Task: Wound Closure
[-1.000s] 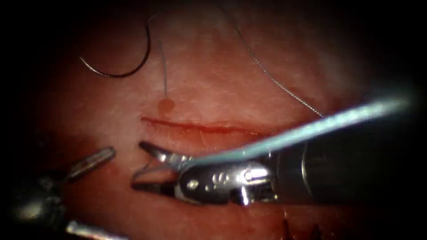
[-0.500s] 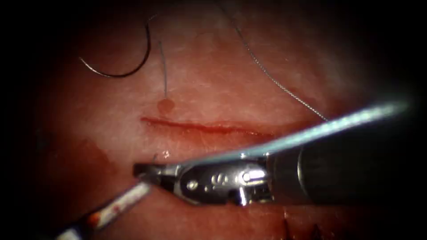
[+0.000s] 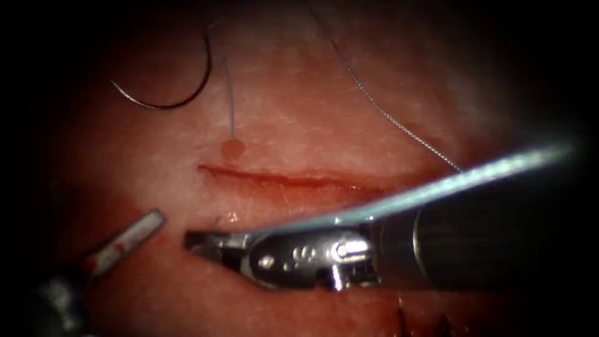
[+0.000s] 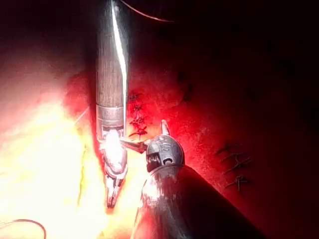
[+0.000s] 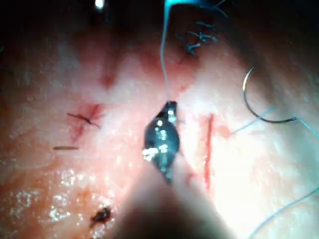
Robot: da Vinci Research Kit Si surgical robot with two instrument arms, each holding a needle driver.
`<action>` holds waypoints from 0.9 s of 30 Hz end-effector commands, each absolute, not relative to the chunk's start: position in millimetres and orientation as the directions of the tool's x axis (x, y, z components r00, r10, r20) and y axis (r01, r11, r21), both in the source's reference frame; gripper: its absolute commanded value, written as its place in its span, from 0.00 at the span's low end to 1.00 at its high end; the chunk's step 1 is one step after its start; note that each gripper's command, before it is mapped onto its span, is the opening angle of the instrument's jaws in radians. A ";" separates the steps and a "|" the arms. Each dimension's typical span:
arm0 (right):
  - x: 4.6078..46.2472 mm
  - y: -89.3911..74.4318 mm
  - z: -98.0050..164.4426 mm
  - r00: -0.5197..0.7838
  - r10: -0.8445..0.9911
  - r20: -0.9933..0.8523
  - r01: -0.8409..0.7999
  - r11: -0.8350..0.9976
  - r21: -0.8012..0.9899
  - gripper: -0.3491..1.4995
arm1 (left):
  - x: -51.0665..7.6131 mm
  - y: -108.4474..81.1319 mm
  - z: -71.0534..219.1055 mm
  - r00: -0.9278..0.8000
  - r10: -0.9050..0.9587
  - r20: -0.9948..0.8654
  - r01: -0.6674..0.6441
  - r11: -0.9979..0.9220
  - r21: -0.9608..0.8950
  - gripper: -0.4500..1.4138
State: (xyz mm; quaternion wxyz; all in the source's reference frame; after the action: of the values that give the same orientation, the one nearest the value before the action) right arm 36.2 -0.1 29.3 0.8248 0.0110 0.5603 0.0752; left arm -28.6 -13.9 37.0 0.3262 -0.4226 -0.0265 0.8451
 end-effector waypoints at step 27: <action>34.3 -0.5 29.2 0.354 0.147 -0.923 -0.096 0.988 0.121 0.00 | -22.0 -10.6 41.8 -0.254 0.474 -0.843 -0.477 -0.819 -0.317 0.00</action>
State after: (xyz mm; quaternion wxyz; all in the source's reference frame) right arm 33.8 0.5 28.8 0.8220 0.0215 0.5642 0.0744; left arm -20.9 -9.2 42.0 0.3044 -0.5410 0.0032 0.7840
